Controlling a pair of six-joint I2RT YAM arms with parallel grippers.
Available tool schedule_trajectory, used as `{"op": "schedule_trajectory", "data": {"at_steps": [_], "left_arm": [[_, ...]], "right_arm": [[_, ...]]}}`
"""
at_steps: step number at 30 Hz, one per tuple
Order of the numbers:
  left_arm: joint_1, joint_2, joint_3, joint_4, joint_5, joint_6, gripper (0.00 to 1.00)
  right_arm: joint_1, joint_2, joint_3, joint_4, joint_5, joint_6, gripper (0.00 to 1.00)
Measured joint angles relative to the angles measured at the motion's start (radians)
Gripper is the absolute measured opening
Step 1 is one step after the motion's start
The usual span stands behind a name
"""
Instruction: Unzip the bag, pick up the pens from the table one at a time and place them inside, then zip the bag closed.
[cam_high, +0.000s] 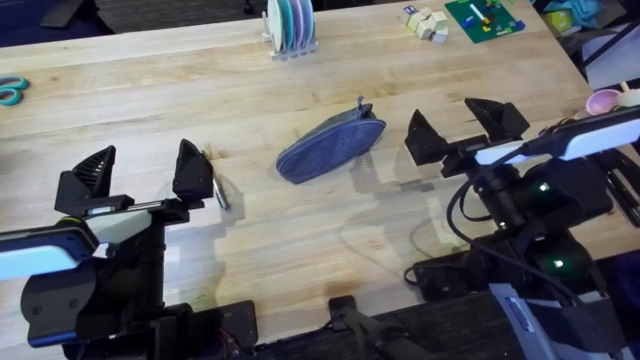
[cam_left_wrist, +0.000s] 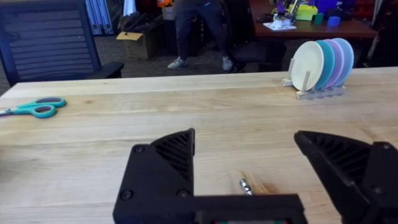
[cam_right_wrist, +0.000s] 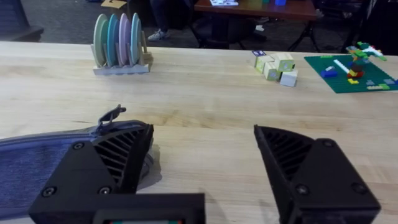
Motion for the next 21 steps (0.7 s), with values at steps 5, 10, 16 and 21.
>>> {"op": "schedule_trajectory", "data": {"at_steps": [5,10,16,21], "left_arm": [[0.0,0.0,0.0,-0.002,-0.007,0.0,0.995],[0.0,0.0,0.0,0.004,-0.007,0.0,0.993],[0.0,0.0,0.0,0.004,-0.007,0.0,0.994],[0.0,0.0,0.036,-0.098,-0.005,0.0,0.993]], "right_arm": [[-0.002,0.0,0.002,-0.015,0.003,-0.003,0.996],[-0.002,0.0,0.004,-0.023,0.005,-0.004,0.998],[-0.002,0.0,0.004,-0.02,0.007,-0.004,0.998],[-0.002,0.0,0.014,-0.032,0.007,-0.003,0.998]]}}
